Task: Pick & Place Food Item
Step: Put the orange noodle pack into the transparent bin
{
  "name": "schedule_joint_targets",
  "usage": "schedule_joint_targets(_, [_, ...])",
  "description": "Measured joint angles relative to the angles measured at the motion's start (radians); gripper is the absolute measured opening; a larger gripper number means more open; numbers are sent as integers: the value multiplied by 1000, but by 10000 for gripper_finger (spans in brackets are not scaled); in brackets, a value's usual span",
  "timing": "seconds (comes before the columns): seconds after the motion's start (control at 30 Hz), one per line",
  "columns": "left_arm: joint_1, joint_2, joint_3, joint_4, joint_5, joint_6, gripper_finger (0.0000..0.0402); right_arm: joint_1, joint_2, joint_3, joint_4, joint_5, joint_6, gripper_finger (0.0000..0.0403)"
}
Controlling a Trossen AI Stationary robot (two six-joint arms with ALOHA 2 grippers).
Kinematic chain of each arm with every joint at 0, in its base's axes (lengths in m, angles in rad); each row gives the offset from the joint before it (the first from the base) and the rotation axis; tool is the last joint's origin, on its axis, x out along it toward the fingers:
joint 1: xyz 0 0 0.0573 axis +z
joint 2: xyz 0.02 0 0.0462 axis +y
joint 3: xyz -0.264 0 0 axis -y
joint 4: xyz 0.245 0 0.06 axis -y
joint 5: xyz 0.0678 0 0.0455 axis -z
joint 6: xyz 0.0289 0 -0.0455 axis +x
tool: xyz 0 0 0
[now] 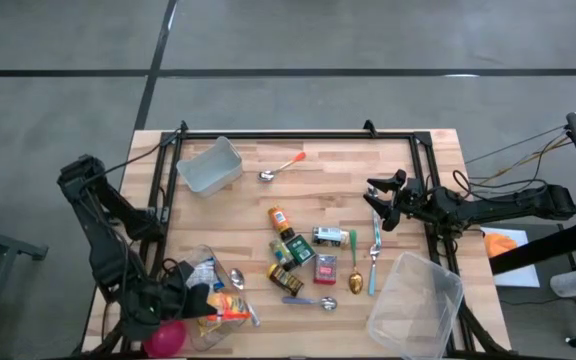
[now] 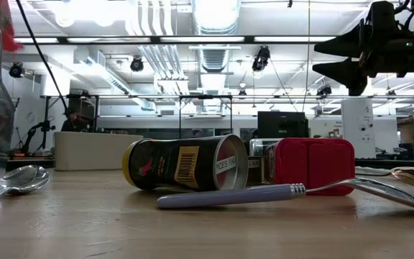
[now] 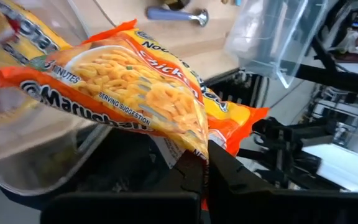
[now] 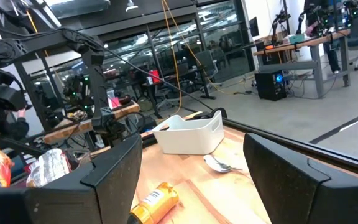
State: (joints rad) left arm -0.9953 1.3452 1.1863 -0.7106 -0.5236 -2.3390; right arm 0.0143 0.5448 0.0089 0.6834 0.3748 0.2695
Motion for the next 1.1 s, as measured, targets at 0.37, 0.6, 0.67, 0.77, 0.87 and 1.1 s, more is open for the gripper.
schedule_joint_targets(0.37, [-21,52,-40,-71,61,-76,0,0,0,0,0,0,0,276])
schedule_joint_targets(0.6, [-22,65,-133,-52,125,-269,0,0,0,0,0,0,0,276])
schedule_joint_targets(0.67, [-22,65,-149,-21,135,-285,1,0,0,0,0,0,0,276])
schedule_joint_targets(0.77, [-22,65,-154,-13,136,-280,14,0,0,0,0,0,0,276])
schedule_joint_targets(0.87, [-21,64,-154,-13,135,-279,48,0,0,0,0,0,0,276])
schedule_joint_targets(1.1, [-21,64,-153,10,124,-276,152,0,0,0,0,0,0,276])
